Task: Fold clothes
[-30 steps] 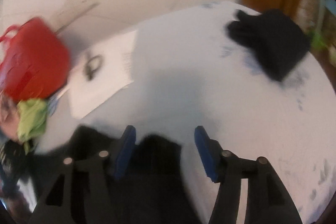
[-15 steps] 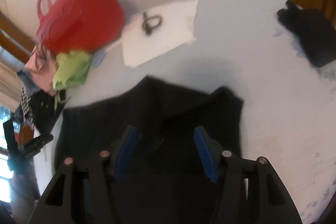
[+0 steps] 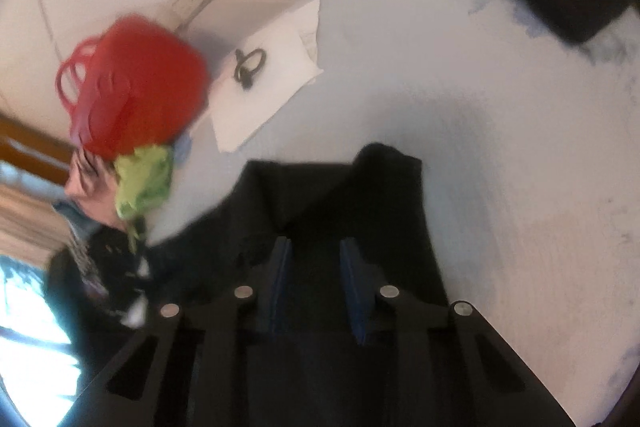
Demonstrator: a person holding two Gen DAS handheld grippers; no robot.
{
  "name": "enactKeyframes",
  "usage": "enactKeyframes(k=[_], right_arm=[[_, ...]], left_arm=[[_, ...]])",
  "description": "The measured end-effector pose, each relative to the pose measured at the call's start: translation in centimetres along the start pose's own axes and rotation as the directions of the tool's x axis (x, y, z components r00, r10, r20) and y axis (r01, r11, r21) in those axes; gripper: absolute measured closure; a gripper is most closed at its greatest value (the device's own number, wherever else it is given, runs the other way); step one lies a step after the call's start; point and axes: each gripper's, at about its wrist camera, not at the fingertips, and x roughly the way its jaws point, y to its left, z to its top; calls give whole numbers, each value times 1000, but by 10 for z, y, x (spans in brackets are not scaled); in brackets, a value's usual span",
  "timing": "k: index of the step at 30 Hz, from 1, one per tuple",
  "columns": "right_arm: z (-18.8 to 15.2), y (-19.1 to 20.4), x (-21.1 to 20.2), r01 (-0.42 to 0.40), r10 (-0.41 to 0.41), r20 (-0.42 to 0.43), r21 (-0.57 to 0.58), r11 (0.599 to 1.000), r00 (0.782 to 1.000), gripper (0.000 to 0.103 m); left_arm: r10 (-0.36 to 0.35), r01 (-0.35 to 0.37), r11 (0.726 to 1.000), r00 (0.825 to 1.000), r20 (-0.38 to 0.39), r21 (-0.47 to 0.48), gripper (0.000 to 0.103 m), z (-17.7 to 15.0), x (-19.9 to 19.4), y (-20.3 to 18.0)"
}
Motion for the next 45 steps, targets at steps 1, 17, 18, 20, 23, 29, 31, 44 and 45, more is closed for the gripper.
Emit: enactKeyframes(k=[1,17,18,20,23,29,31,44,45], right_arm=[[5,-2,5,-22,22,-4,21,1000,1000,77],[52,34,42,208,-197,97,-130,969,976,95],[57,33,31,272,-254,138,-136,953,957,95],[66,21,14,378,-356,169,-119,918,919,94],[58,7,-1,336,-323,138,-89,938,936,85],[-16,15,3,87,-89,-8,-140,986,996,78],[-38,16,15,31,-38,-61,-117,993,997,65],[-91,88,79,-58,-18,-187,-389,919,982,90],[-88,88,79,-110,33,-218,-354,929,975,91]], left_arm=[[6,-6,1000,1000,-3,10,56,4,7,-3],[-8,21,979,998,63,-201,94,3,-2,65],[-7,16,978,999,45,-207,94,-3,-1,68],[-5,7,975,1000,10,-220,94,-16,2,74],[-21,11,968,999,-36,-250,94,-34,5,82],[-67,57,953,997,-23,-298,94,-53,-9,88],[-76,64,949,997,-29,-309,94,-54,-8,89],[-57,56,968,998,2,-244,94,-15,20,75],[-44,42,974,999,-2,-224,94,-15,21,72]])
